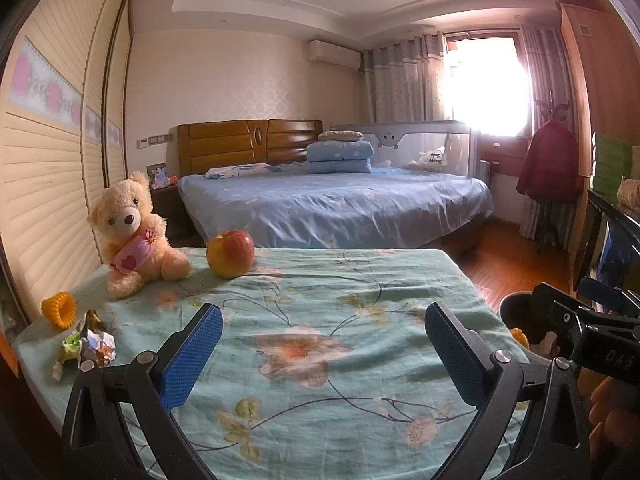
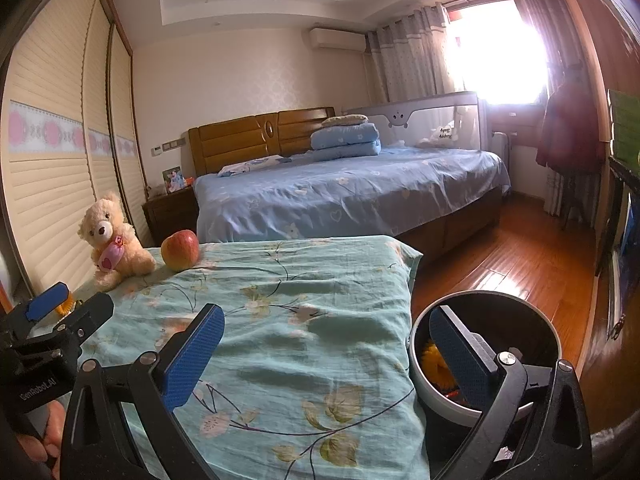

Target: Collect trash

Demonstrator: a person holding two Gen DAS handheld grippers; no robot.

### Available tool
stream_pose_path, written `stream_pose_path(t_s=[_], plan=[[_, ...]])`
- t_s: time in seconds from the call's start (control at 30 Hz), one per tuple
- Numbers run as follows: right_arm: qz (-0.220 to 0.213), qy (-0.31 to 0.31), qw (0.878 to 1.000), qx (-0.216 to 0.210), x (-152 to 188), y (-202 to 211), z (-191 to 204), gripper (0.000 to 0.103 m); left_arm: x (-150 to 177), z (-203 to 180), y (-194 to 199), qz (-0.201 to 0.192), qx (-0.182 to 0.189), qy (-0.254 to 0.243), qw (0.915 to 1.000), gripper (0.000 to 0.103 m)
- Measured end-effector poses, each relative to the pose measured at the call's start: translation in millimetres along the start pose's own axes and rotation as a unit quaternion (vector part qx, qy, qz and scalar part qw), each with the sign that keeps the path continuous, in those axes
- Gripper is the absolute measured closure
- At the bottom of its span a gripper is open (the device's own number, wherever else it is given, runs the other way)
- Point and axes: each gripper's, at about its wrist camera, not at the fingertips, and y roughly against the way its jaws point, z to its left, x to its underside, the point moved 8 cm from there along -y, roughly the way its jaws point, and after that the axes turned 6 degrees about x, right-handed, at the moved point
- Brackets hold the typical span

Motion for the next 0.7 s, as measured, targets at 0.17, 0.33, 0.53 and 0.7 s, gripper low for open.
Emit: stream_pose_path(t_s=[0.17, 0.33, 0.53, 0.7], plan=[[0.0, 0.0, 1.0, 0.0, -0.1, 0.2, 0.1, 0.0, -0.3, 1.4, 0.1, 0.0, 0.001, 0.002, 1.0, 0.001], [0.001, -0.001, 1.0, 0.0, 0.2, 0.0, -0.3, 0.0, 0.1, 1.2, -0.3, 0.001, 0.002, 0.0, 1.0, 0.001], [0.001, -0.002, 1.0, -0.001, 0.3, 0.5, 0.6, 0.0, 0.1, 2.0, -0.7, 0.002, 0.002, -0.001, 1.0, 0.001], [0.001, -0.001, 1.0, -0.001, 0.4, 0.4, 0.3, 0.0, 0.3, 1.8, -1.3, 0.002, 0.003, -0.001, 1.0, 0.001]])
